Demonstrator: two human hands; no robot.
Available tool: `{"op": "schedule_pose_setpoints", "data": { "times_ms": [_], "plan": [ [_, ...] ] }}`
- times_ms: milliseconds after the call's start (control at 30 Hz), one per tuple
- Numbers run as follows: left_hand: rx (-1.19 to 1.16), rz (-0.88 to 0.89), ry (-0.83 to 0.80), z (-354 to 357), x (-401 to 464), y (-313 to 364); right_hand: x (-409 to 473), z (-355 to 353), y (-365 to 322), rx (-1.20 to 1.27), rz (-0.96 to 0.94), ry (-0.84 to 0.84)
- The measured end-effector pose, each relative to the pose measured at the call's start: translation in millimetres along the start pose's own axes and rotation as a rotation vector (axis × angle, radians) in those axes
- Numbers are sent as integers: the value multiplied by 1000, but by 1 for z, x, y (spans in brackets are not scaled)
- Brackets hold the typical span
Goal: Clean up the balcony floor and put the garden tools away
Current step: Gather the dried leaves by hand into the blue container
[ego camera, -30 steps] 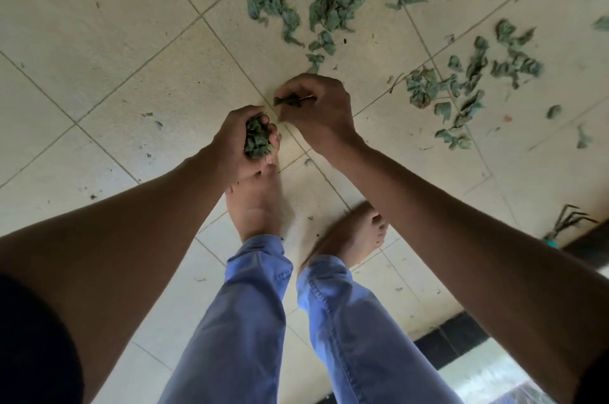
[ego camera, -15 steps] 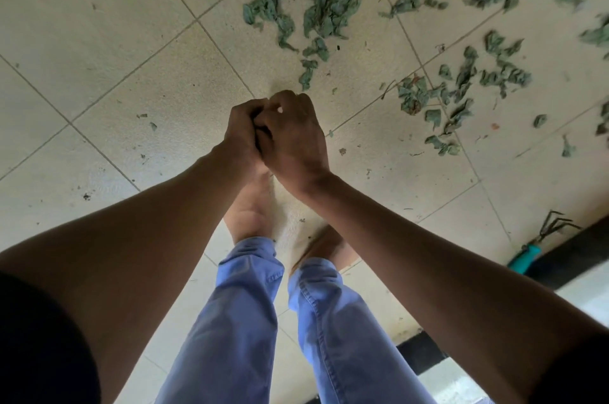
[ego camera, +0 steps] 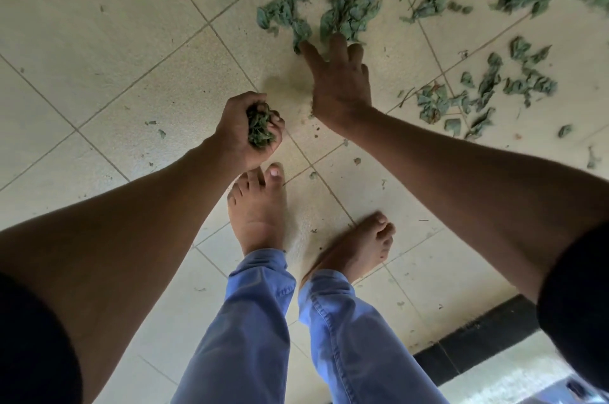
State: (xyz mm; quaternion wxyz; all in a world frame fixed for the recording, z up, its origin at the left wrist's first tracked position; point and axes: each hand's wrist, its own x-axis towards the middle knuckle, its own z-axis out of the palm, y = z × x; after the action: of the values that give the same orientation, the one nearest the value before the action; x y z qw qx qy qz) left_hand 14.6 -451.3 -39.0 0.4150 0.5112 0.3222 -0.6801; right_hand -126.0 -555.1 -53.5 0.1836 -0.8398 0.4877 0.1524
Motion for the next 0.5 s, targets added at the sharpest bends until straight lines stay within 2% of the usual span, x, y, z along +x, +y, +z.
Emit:
{"op": "schedule_pose_setpoints", "data": {
  "times_ms": [300, 500],
  "plan": [
    [1, -28, -4, -12, -3, 11, 33, -9, -21, 201, -68, 45],
    [1, -21, -10, -12, -5, 11, 38, -18, -24, 66, -182, -28]
  ]
}}
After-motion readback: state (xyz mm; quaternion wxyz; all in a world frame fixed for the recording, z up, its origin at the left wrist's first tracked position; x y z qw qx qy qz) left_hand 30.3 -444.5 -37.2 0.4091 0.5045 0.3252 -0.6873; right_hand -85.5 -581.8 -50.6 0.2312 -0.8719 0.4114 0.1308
